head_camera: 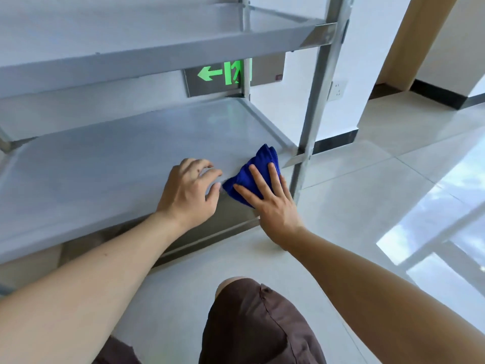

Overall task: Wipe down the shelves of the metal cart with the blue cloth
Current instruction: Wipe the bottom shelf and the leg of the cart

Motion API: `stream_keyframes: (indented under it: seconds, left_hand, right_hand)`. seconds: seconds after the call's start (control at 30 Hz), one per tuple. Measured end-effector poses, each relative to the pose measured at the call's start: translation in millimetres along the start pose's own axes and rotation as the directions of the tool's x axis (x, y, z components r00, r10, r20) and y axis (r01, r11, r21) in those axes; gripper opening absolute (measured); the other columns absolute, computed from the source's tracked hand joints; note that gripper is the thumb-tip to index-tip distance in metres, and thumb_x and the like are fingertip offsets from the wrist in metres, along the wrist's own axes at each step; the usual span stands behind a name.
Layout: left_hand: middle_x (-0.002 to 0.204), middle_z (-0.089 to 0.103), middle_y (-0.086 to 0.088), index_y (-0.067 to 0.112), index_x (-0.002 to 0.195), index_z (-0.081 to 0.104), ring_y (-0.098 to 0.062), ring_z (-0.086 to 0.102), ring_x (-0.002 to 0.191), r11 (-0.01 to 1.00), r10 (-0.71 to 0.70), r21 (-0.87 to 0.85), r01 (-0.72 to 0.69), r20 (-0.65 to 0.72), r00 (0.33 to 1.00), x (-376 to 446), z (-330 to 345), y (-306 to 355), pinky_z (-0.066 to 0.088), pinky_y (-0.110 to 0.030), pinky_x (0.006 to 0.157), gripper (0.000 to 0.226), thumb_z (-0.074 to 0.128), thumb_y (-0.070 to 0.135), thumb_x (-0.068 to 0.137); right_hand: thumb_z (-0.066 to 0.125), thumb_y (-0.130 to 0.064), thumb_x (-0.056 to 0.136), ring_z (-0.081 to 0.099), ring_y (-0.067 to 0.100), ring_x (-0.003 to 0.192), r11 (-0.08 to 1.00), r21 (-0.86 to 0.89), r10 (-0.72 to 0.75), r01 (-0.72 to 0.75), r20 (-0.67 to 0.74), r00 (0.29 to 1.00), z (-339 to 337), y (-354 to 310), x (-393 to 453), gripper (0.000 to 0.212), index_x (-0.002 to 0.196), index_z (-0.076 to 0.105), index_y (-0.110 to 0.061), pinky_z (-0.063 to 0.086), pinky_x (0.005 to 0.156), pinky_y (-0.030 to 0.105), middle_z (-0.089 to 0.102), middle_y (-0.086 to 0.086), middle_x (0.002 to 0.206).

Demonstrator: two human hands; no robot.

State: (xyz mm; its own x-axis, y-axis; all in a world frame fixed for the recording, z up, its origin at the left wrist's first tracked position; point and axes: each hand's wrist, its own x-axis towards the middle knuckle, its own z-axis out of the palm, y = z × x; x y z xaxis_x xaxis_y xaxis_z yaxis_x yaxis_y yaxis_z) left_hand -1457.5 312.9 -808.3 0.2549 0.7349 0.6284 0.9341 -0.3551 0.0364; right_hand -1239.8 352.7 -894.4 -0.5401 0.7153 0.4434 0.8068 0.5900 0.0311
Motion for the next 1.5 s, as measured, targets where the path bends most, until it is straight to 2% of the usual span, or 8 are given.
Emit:
stream_keyframes:
  seconds: [0.33, 0.6, 0.7, 0.8, 0.9, 1.0, 1.27, 1.5]
  left_hand:
    - [0.107, 0.062, -0.013, 0.012, 0.098, 0.072, -0.035, 0.056, 0.093, 0.98, 0.159, -0.133, -0.149, 0.069, 0.985, -40.8, 48.2, 17.3, 0.046, -0.044, 0.079, 0.017, 0.061, 0.013, 0.085]
    - [0.103, 0.061, -0.008, 0.011, 0.101, 0.071, -0.032, 0.055, 0.093, 0.976, -0.142, -0.108, 0.191, 0.354, 0.924, -85.1, 104.9, -3.9, 0.052, -0.045, 0.077, 0.023, 0.069, 0.012, 0.079]
    - [0.103, 0.062, -0.009, 0.01, 0.104, 0.072, -0.033, 0.056, 0.093, 0.963, -0.208, -0.078, 0.257, 0.389, 0.897, -99.4, 127.7, -16.6, 0.052, -0.045, 0.079, 0.026, 0.07, 0.013, 0.078]
    - [0.104, 0.062, -0.01, 0.01, 0.105, 0.072, -0.033, 0.055, 0.094, 0.946, -0.275, -0.051, 0.319, 0.388, 0.879, -108.0, 152.1, -27.2, 0.05, -0.047, 0.081, 0.025, 0.069, 0.017, 0.082]
    - [0.109, 0.063, -0.01, 0.011, 0.109, 0.07, -0.034, 0.055, 0.099, 0.935, -0.311, -0.039, 0.352, 0.388, 0.868, -110.7, 175.6, -32.2, 0.048, -0.048, 0.086, 0.031, 0.061, 0.03, 0.086]
    - [0.128, 0.061, -0.014, 0.011, 0.122, 0.066, -0.033, 0.051, 0.12, 0.916, -0.34, -0.052, 0.398, 0.425, 0.839, -106.9, 197.5, -35.9, 0.042, -0.045, 0.102, 0.039, 0.059, 0.034, 0.091]
    - [0.149, 0.045, -0.012, 0.016, 0.138, 0.054, -0.031, 0.035, 0.139, 0.894, -0.372, -0.066, 0.443, 0.442, 0.816, -74.7, 243.7, -45.5, 0.026, -0.042, 0.116, 0.047, 0.052, 0.035, 0.095]
    - [0.115, 0.065, -0.004, 0.014, 0.108, 0.066, -0.03, 0.053, 0.108, 0.927, -0.349, 0.01, 0.376, 0.393, 0.851, -75.4, 258.5, -46.0, 0.042, -0.043, 0.091, 0.03, 0.048, 0.032, 0.093]
  right_hand:
    - [0.053, 0.01, 0.089, -0.001, 0.033, 0.153, 0.791, 0.221, 0.499, -0.571, 0.307, 0.81, 46.6, 27.0, -44.1, 0.089, 0.156, 0.02, -0.038, 0.046, 0.1, 0.051, 0.002, -0.007, 0.168]
    - [0.062, 0.003, 0.086, 0.009, 0.036, 0.149, 0.873, 0.243, 0.318, -0.424, 0.375, 0.871, 94.2, 15.1, -27.6, 0.082, 0.155, 0.03, -0.029, 0.047, 0.095, 0.053, 0.016, 0.003, 0.166]
    - [0.064, -0.002, 0.087, 0.012, 0.045, 0.149, 0.896, 0.231, 0.327, -0.379, 0.232, 0.916, 111.0, 12.2, -8.5, 0.073, 0.151, 0.038, -0.023, 0.042, 0.101, 0.057, 0.024, 0.011, 0.163]
    - [0.065, -0.031, 0.093, 0.019, 0.051, 0.144, 0.93, 0.172, 0.288, -0.326, 0.212, 0.934, 135.5, 5.8, -6.7, 0.063, 0.149, 0.039, -0.021, 0.027, 0.112, 0.064, 0.03, 0.02, 0.159]
    - [0.037, -0.074, 0.091, 0.003, 0.04, 0.15, 0.942, 0.076, 0.253, -0.327, 0.479, 0.841, 165.9, -3.6, -15.1, 0.077, 0.155, 0.022, -0.034, 0.003, 0.119, 0.061, 0.014, 0.012, 0.166]
    - [0.009, -0.087, 0.083, -0.01, 0.031, 0.152, 0.874, 0.125, 0.361, -0.47, 0.482, 0.799, 185.6, -5.8, -1.1, 0.083, 0.154, 0.02, -0.045, -0.01, 0.117, 0.061, 0.007, 0.004, 0.168]
    - [-0.005, -0.091, 0.075, -0.019, 0.031, 0.15, 0.916, 0.007, 0.345, -0.4, 0.493, 0.799, 215.0, 26.2, 29.5, 0.086, 0.152, 0.002, -0.053, -0.01, 0.115, 0.065, -0.004, -0.002, 0.168]
    - [0.005, -0.087, 0.08, -0.013, 0.033, 0.151, 0.934, -0.009, 0.324, -0.357, 0.444, 0.835, 245.1, 36.1, 73.0, 0.079, 0.152, 0.007, -0.054, -0.008, 0.115, 0.066, 0.001, -0.001, 0.168]
